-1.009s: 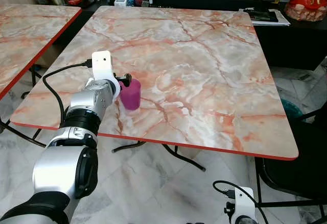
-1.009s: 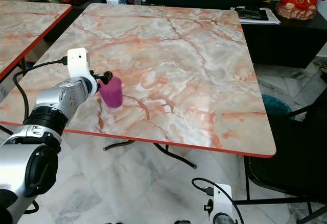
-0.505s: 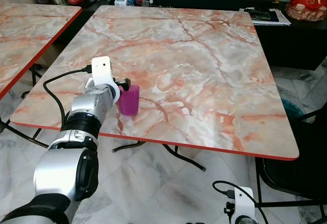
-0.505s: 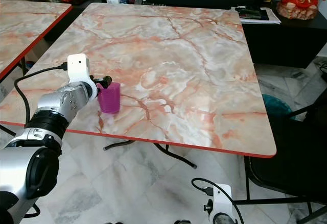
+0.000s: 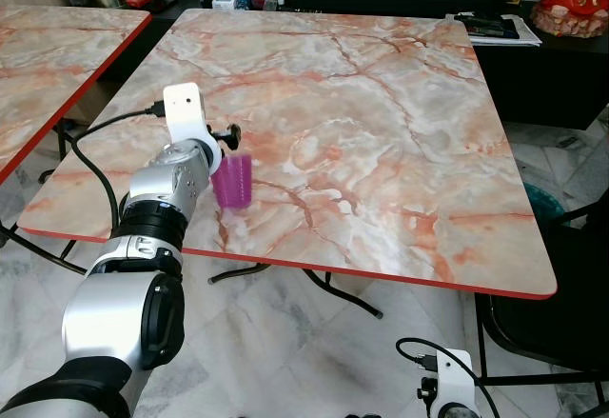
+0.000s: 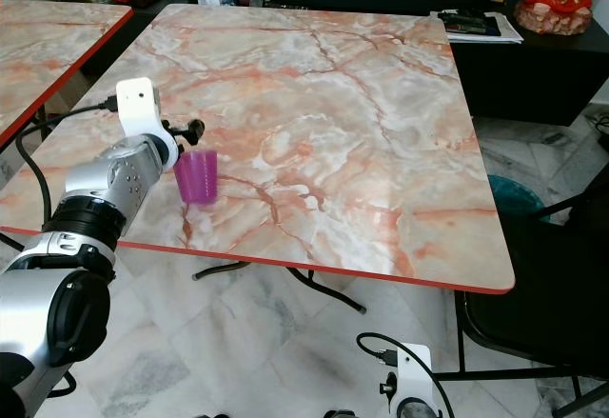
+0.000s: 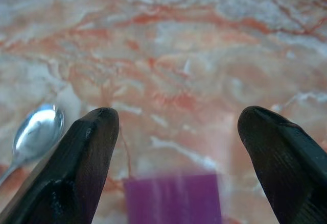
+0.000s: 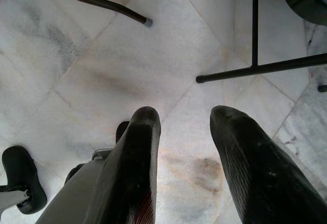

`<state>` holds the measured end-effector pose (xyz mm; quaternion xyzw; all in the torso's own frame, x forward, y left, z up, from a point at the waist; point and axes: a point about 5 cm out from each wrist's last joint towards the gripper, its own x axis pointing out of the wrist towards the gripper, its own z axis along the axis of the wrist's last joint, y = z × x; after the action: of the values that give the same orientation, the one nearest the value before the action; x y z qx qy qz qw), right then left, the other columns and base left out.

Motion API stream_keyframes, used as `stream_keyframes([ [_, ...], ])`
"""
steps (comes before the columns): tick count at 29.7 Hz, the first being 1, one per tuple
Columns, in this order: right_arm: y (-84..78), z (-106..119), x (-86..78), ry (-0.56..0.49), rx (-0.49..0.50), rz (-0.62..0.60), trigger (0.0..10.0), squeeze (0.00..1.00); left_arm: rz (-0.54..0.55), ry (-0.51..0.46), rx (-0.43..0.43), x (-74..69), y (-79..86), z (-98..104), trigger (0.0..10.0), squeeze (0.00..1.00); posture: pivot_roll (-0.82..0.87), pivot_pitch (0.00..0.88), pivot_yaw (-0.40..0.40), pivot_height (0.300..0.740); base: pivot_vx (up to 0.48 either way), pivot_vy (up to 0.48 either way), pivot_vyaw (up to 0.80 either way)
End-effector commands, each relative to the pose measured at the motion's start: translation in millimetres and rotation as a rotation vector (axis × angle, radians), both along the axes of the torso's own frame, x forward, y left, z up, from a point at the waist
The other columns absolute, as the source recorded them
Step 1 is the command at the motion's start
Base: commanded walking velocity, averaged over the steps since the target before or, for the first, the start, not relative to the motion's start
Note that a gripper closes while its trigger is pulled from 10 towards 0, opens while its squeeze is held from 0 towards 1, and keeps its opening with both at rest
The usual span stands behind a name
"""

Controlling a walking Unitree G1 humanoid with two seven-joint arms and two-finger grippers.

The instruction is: Setting the table

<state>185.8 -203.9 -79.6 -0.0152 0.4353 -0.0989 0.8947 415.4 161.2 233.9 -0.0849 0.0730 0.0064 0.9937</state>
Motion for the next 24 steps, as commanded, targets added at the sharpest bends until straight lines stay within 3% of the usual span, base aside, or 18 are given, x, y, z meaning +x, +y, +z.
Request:
stream_keyframes([
  [1,0.7,-3.2,-6.2,0.016,0.006,-0.012,10.0,0.00,-0.011,-0.047,-0.008,0.8,-3.8,14.6,10.0,0.00,-0.08,0.126,0.009,0.740,0.000,0.000,0.00],
  [9,1.1,-3.1,-6.0,0.015,0.006,-0.010,10.0,0.00,-0.010,-0.052,0.005,-1.5,-4.2,10.6,10.0,0.00,-0.07,0.124,0.010,0.740,0.000,0.000,0.00],
  [17,1.3,-3.3,-6.3,0.018,0.007,-0.009,10.0,0.00,0.012,0.079,0.025,-5.5,0.4,-19.0,10.0,0.00,-0.07,0.130,0.011,0.740,0.000,0.000,0.00],
  [24,1.5,-3.6,-6.9,0.018,0.009,-0.010,10.0,0.00,0.086,0.084,0.045,-7.3,12.0,-17.4,10.0,0.00,-0.07,0.123,0.014,0.740,0.000,0.000,0.00],
])
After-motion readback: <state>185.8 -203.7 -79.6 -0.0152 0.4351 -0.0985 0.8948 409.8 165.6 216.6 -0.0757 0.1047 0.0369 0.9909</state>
